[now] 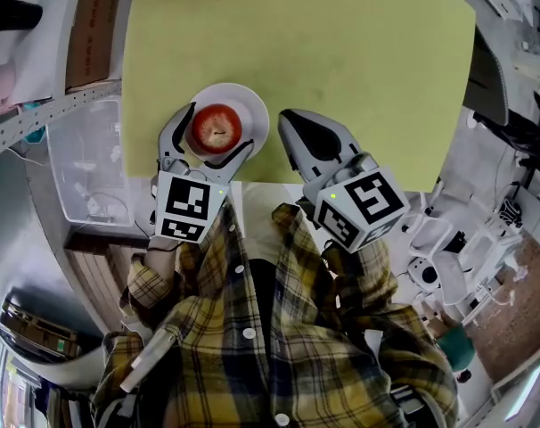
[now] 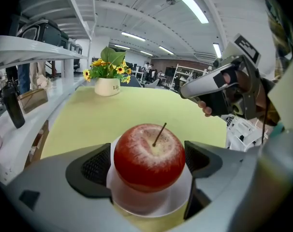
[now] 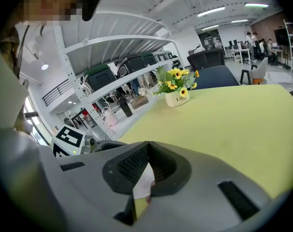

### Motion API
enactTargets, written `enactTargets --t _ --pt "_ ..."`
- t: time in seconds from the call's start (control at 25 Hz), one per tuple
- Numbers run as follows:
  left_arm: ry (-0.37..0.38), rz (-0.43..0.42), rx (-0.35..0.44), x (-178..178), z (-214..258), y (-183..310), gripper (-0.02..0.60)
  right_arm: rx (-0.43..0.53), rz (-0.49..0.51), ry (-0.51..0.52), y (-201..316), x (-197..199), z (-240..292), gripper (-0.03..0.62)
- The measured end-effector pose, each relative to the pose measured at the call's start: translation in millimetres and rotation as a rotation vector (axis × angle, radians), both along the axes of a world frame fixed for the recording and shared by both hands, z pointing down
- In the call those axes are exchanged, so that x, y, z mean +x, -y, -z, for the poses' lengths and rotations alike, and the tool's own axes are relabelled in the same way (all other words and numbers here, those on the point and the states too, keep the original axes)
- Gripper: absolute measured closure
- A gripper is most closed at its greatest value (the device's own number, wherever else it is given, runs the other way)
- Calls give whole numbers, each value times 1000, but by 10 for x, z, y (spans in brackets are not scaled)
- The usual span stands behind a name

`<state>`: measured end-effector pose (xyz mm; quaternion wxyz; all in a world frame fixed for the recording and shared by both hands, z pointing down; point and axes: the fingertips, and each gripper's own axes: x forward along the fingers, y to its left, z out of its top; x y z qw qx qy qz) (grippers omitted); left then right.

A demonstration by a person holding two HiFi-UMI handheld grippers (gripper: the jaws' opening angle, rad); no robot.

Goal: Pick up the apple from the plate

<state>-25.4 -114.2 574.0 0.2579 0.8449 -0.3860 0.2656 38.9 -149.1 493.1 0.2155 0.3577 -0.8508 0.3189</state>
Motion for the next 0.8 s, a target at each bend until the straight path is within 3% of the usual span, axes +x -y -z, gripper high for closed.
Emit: enactTargets --t 0.8 --pt "40 -10 -12 2 -56 -18 122 -13 -15 17 147 -24 -16 597"
